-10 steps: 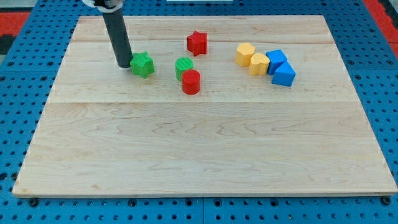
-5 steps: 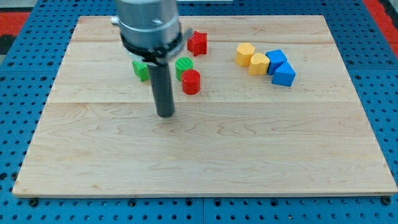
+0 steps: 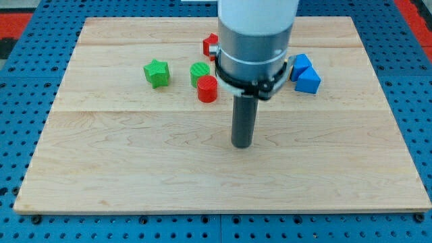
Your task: Point at the yellow heart
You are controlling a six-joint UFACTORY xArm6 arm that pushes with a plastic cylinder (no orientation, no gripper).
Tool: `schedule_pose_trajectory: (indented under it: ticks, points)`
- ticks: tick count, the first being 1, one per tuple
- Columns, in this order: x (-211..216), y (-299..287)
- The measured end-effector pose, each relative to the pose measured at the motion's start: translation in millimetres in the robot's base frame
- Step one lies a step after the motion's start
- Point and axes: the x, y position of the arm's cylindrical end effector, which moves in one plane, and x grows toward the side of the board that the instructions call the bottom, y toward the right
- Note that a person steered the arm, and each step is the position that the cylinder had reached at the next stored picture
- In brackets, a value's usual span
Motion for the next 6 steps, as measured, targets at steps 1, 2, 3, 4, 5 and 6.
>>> schedule_pose_trajectory:
  ticks: [1, 2, 3, 4, 5, 6]
  points:
    - [-31.6, 20.9]
    - [-36.8, -0.7]
    - [-79.5, 9.3]
    - [-104.6, 16.7]
    - [-114.0, 37.9]
    - [-94.1, 58.1]
